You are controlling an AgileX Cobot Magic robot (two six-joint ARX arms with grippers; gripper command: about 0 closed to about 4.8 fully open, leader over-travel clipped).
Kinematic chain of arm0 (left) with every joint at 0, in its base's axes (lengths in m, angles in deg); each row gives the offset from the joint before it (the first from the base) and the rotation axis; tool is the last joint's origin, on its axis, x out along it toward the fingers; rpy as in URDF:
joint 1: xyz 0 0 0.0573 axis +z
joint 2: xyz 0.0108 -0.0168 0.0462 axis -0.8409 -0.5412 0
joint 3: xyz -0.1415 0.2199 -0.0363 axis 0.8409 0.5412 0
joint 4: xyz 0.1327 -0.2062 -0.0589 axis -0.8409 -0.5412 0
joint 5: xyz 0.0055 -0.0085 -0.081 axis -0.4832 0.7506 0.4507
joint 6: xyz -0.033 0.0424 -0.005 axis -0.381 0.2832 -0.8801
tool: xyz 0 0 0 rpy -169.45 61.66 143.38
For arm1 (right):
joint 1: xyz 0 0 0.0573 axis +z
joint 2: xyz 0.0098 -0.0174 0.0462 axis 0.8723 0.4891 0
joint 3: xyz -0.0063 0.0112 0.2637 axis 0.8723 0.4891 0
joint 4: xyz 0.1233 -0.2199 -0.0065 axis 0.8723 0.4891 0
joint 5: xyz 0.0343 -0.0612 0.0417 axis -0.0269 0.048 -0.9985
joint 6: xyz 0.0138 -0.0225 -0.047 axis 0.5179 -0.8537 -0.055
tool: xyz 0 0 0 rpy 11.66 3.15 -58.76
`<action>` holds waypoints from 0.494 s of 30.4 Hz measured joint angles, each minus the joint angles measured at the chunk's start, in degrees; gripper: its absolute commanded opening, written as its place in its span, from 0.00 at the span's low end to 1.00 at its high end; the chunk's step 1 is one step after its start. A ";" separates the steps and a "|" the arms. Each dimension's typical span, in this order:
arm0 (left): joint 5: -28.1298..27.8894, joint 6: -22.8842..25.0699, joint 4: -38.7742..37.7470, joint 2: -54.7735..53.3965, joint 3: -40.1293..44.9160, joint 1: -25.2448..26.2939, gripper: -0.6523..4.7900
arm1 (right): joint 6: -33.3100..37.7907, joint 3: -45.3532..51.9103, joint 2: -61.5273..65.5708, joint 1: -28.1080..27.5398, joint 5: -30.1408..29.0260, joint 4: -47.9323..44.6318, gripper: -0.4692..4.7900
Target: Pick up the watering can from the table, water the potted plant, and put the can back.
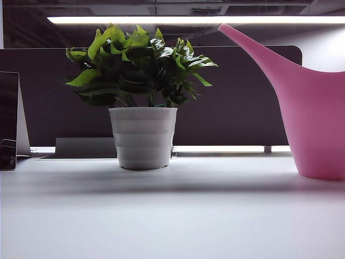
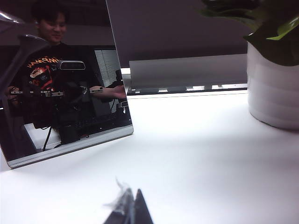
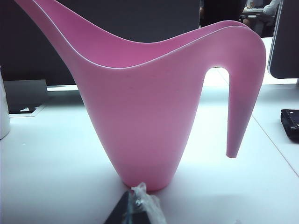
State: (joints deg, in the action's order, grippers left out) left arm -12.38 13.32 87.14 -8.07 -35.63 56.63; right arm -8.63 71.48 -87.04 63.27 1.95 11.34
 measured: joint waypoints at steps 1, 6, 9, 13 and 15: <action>0.00 0.00 0.00 -0.02 0.00 0.00 0.11 | 0.00 0.00 0.00 0.00 0.00 0.00 0.08; 0.00 0.00 0.00 -0.02 0.00 0.00 0.11 | 0.00 0.00 0.00 0.00 0.00 0.00 0.08; 0.00 0.00 0.00 -0.02 0.00 0.00 0.11 | 0.00 0.00 0.00 0.00 0.00 0.00 0.08; -0.09 0.00 0.00 0.00 0.00 -0.48 0.11 | 0.00 0.00 0.00 0.00 0.00 0.00 0.08; -1.55 -0.02 0.00 0.00 0.00 -3.85 0.11 | 0.00 0.00 0.00 0.00 -0.02 -0.02 0.08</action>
State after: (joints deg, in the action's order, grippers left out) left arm -13.94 13.30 87.14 -8.07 -35.63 52.78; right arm -8.63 71.48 -87.04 63.27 1.93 11.32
